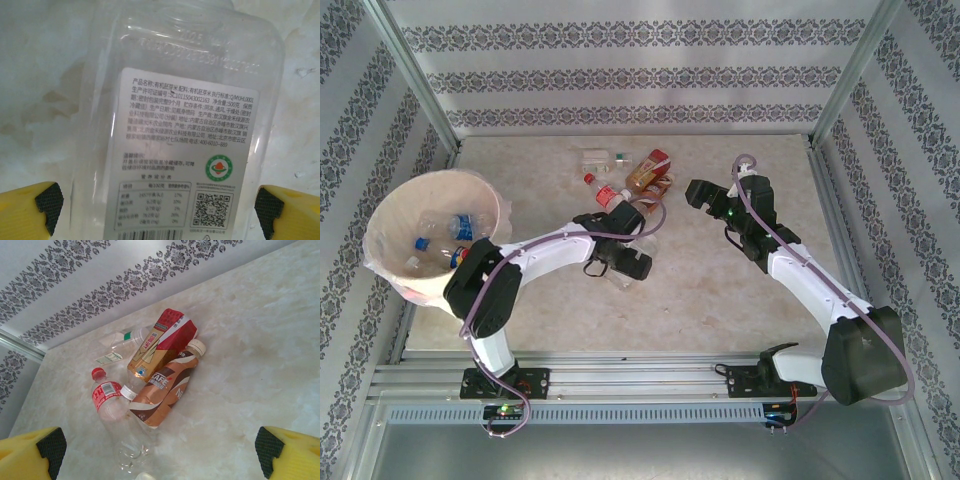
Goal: Put the plastic bottles in the bin
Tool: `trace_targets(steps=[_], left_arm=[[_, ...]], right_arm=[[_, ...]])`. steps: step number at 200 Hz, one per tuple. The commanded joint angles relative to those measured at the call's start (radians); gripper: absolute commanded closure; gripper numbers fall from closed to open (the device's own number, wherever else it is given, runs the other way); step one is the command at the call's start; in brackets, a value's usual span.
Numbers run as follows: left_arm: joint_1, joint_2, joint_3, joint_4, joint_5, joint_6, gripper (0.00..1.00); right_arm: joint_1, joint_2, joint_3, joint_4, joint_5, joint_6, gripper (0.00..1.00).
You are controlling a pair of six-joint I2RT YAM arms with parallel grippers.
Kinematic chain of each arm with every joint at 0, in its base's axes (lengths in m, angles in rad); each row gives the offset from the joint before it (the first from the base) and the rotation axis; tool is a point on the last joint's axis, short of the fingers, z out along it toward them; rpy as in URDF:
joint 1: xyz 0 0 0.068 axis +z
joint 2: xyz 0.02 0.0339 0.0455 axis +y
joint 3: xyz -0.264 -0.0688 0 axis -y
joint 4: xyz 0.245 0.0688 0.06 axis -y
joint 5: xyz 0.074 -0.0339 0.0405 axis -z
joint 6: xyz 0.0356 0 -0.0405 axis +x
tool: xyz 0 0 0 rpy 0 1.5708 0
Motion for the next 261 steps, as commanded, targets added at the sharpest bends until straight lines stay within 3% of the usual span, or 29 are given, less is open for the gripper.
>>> trace_targets(steps=[1, 91, 129, 197, 261], left_arm=[[-0.034, 0.046, 0.035, -0.076, -0.055, 0.061, 0.00], [-0.054, 0.171, 0.131, -0.121, -0.142, 0.108, 0.00], [-0.054, 0.132, 0.114, -0.089, -0.149, 0.097, 0.19], [-0.054, -0.016, 0.041, -0.001, -0.101, 0.105, 0.38], [-0.026, -0.150, 0.053, 0.017, -0.058, 0.082, 0.43]], right_arm=[[-0.003, -0.005, 0.018, -0.002, -0.012, 0.002, 0.02], [-0.003, -0.018, 0.011, -0.016, -0.008, -0.009, 0.02], [-0.002, -0.032, -0.001, 0.011, -0.034, -0.032, 0.02], [0.014, -0.027, 0.010, 0.036, -0.061, -0.067, 0.02], [0.037, -0.021, 0.017, 0.065, -0.080, -0.089, 0.02]])
